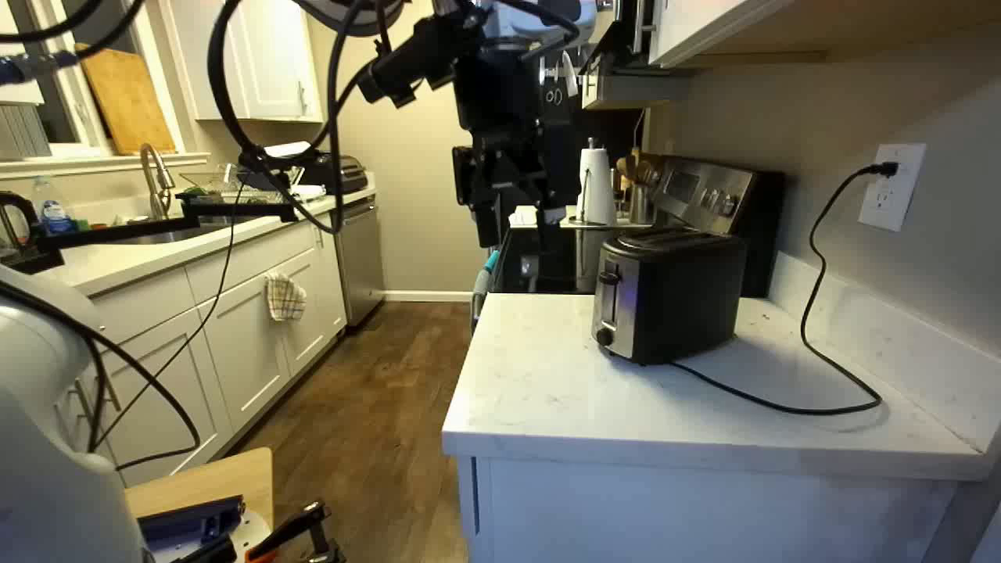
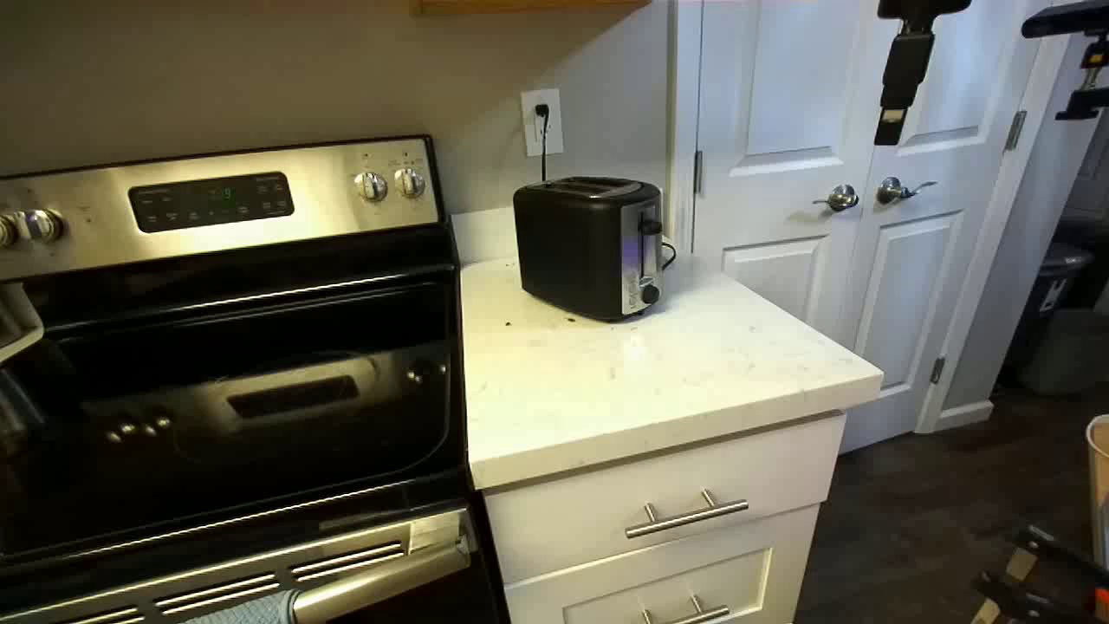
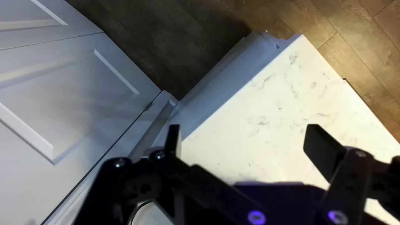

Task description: Push down the toaster lever

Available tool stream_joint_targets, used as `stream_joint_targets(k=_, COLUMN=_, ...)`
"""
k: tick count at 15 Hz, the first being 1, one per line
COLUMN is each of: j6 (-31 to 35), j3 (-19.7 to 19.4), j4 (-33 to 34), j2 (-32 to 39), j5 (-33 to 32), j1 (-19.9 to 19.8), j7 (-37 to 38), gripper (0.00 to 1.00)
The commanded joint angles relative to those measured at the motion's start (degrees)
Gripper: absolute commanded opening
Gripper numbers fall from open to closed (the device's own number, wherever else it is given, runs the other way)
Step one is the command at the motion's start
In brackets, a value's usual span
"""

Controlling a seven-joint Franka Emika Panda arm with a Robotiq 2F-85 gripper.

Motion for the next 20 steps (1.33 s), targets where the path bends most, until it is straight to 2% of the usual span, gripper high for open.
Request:
stream_joint_targets(k=1, j6=-0.1, j3=-0.1, j4=0.1, j2=0.0, j5=0.0, j1=0.1, j7=0.0, gripper=1.0)
stream_joint_targets(k=10, j6=-0.1, j3=-0.1, j4=0.1, j2=0.0, j5=0.0, j1=0.1, j7=0.0, gripper=1.0)
stream_joint_targets(k=12, j6=1.6, j3=0.4, j4=1.0, j2=2.1, j5=-0.1, j1=0.2, j7=1.3, gripper=1.0)
stream_joint_targets(k=20, j6=17.7, j3=3.7, j4=9.4, j2=15.5, j5=3.9, j1=3.2, j7=5.9, gripper=1.0)
